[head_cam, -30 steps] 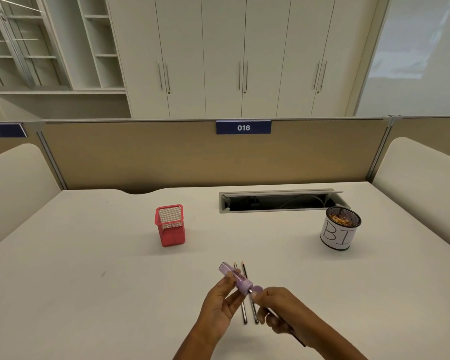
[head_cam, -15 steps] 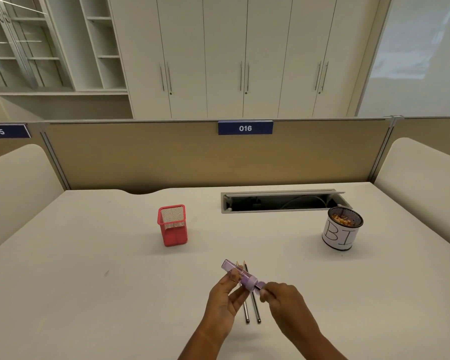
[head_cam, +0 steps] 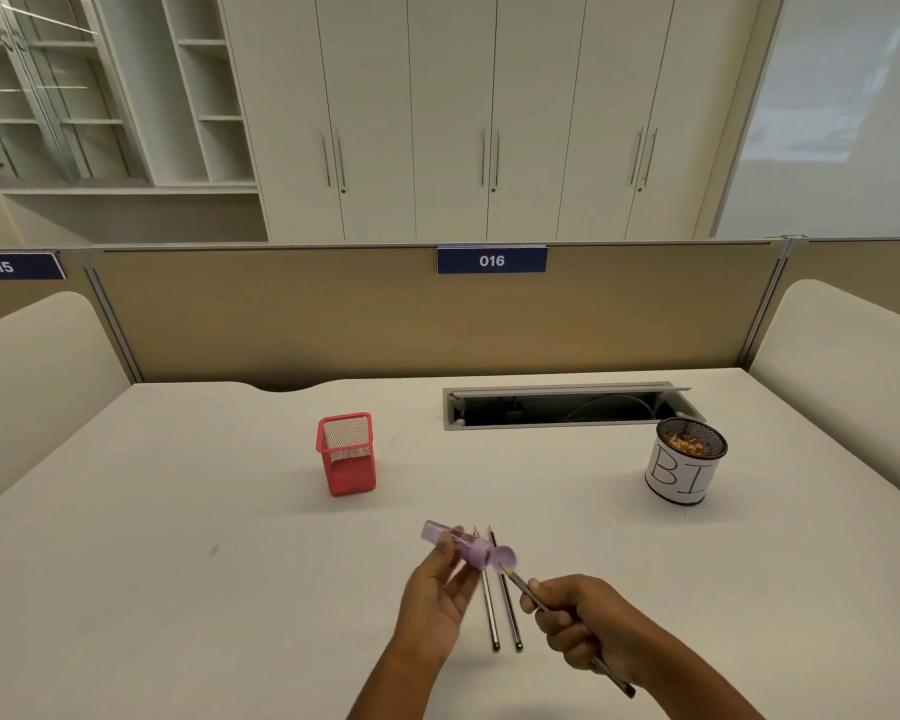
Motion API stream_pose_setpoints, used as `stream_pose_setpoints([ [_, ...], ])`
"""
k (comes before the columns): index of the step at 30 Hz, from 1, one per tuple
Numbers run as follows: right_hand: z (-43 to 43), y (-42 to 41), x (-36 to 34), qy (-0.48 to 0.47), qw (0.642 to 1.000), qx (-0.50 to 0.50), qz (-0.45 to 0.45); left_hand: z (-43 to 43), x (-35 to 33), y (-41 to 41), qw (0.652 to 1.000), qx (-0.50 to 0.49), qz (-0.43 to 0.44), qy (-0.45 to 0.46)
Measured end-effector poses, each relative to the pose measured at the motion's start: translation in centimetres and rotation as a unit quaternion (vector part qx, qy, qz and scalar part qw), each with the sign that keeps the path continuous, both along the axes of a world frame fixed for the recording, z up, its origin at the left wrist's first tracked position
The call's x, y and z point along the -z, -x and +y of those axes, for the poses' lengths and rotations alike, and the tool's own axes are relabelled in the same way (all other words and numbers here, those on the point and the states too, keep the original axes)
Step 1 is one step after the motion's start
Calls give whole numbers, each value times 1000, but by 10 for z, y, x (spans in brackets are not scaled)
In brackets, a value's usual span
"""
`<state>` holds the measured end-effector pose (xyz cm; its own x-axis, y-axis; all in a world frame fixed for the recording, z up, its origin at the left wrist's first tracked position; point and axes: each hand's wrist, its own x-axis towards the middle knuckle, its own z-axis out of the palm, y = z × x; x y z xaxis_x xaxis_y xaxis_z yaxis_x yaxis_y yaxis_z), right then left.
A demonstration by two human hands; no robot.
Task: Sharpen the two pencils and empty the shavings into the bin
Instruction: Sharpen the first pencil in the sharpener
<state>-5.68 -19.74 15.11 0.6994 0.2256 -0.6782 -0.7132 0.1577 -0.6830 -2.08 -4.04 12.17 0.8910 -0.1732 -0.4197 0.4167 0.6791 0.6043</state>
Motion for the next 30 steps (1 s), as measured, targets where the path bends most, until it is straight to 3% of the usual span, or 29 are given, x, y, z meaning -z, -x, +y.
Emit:
stream_pose_setpoints([
  [7, -8, 14, -3, 83, 991, -11, -106, 23, 9, -7, 994, -73, 45, 65],
  [12, -3, 19, -1, 193, 955, 20, -223, 23, 19, -1, 991, -75, 66, 91],
  [18, 1, 28, 1, 342, 880, 22, -330, 20, 22, 2, 989, -84, 73, 100],
  [26, -2, 29, 14, 454, 761, 19, -462, 18, 21, 3, 988, -86, 76, 106],
  [30, -5, 24, 24, 484, 720, 45, -495, 17, 24, 2, 988, -83, 79, 104],
])
